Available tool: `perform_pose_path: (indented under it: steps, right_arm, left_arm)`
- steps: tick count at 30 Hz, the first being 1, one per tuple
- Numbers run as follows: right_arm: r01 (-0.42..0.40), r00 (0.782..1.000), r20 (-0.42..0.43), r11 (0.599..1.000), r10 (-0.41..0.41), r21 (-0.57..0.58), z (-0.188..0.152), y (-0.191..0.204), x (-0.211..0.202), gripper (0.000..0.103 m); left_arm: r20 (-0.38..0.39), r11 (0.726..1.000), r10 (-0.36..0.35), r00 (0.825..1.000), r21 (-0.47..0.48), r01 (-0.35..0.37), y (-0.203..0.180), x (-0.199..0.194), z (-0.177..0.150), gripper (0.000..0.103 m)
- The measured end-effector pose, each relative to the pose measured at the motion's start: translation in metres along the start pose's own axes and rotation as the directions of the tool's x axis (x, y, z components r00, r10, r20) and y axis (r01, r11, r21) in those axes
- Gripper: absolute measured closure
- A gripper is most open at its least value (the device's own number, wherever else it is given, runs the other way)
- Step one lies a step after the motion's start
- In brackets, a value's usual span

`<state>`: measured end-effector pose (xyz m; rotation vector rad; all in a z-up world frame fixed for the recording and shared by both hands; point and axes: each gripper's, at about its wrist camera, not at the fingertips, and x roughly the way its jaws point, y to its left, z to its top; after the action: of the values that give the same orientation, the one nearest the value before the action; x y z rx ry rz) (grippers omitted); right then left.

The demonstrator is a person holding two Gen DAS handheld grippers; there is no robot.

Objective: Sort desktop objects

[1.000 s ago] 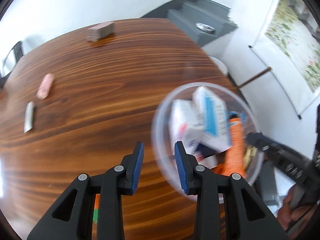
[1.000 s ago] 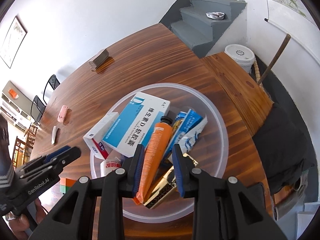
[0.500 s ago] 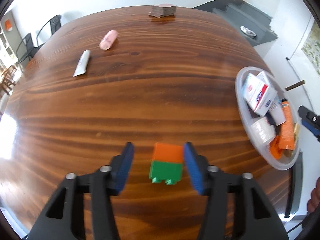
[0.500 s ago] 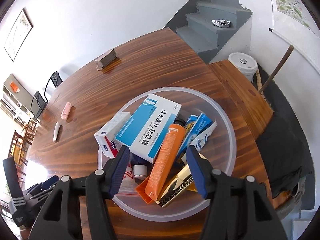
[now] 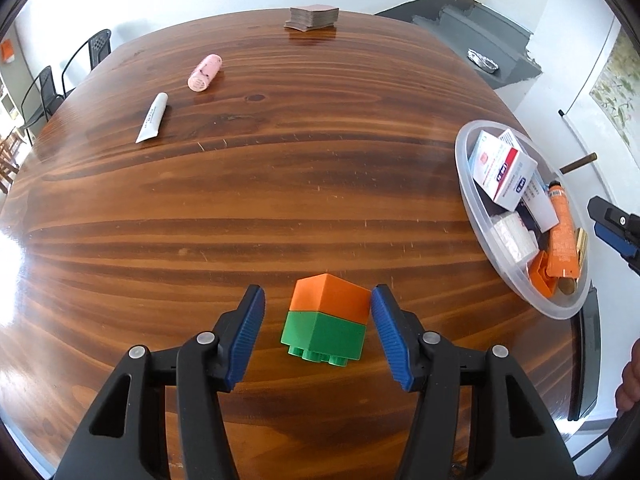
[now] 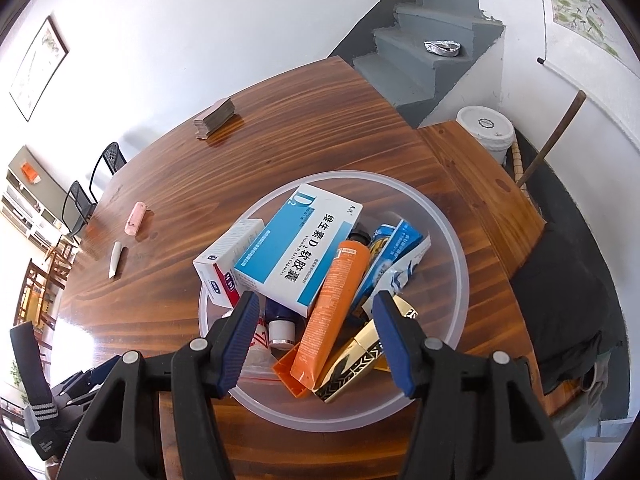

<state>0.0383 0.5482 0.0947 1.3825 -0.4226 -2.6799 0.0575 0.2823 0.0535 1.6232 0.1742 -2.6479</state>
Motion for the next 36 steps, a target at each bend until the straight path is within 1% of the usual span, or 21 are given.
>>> perform_pose_path:
  steps: [5,8,9,10,11,12,17,21,24,28,30,33,36]
  right_arm:
    - [-0.006,1.000,-0.001,1.000,0.006,-0.003,-0.002,0.002,-0.001,0.040]
    - [-0.005,1.000,0.004,1.000,0.006,-0.008,-0.002,0.003,-0.003,0.040]
    - [-0.004,1.000,0.006,1.000,0.004,-0.008,-0.002,0.003,-0.004,0.040]
    - [-0.002,1.000,0.007,1.000,0.002,-0.006,-0.003,0.002,-0.004,0.040]
    - [-0.001,1.000,0.008,1.000,0.001,-0.003,-0.003,0.001,-0.004,0.040]
    - [0.001,1.000,0.008,1.000,-0.001,0.000,-0.003,0.000,-0.005,0.040]
    - [0.004,1.000,0.011,1.000,-0.004,0.007,-0.004,-0.004,-0.006,0.040]
    - [0.004,1.000,0.016,1.000,-0.005,0.015,-0.004,-0.007,-0.008,0.040]
    - [0.012,1.000,0.021,1.000,-0.012,0.029,-0.005,-0.012,-0.011,0.040]
    - [0.028,0.999,0.024,0.998,-0.029,0.053,-0.006,-0.023,-0.015,0.040]
    - [0.036,0.999,0.024,0.997,-0.038,0.063,-0.006,-0.028,-0.016,0.040]
    - [0.052,0.998,0.025,0.996,-0.054,0.079,-0.007,-0.036,-0.019,0.040]
    - [0.063,0.998,0.024,0.994,-0.065,0.093,-0.008,-0.041,-0.020,0.039]
  left_arm:
    - [-0.022,1.000,-0.003,1.000,-0.005,0.003,0.001,0.005,-0.006,0.044]
    - [-0.028,1.000,-0.022,0.999,-0.015,0.021,0.003,0.008,-0.009,0.044]
    - [-0.030,0.999,-0.028,0.999,-0.016,0.028,0.003,0.009,-0.010,0.046]
    - [-0.034,0.999,-0.041,0.999,-0.016,0.040,0.003,0.010,-0.011,0.062]
    - [-0.041,0.999,-0.044,0.998,-0.012,0.044,0.002,0.011,-0.012,0.066]
    - [-0.039,0.999,-0.037,0.999,-0.004,0.037,0.000,0.011,-0.012,0.067]
    - [-0.016,0.997,-0.073,0.997,0.030,0.074,-0.017,0.002,-0.004,0.067]
    - [0.016,0.989,-0.133,0.991,0.066,0.132,-0.040,-0.010,0.012,0.067]
    - [0.031,0.975,-0.194,0.981,0.121,0.189,-0.064,-0.018,0.025,0.067]
    - [0.031,0.952,-0.249,0.968,0.192,0.239,-0.097,-0.019,0.036,0.067]
    - [0.021,0.935,-0.284,0.959,0.228,0.272,-0.116,-0.018,0.040,0.067]
    - [0.016,0.916,-0.315,0.949,0.265,0.300,-0.137,-0.015,0.046,0.067]
    - [-0.012,0.901,-0.343,0.939,0.280,0.332,-0.153,-0.008,0.051,0.066]
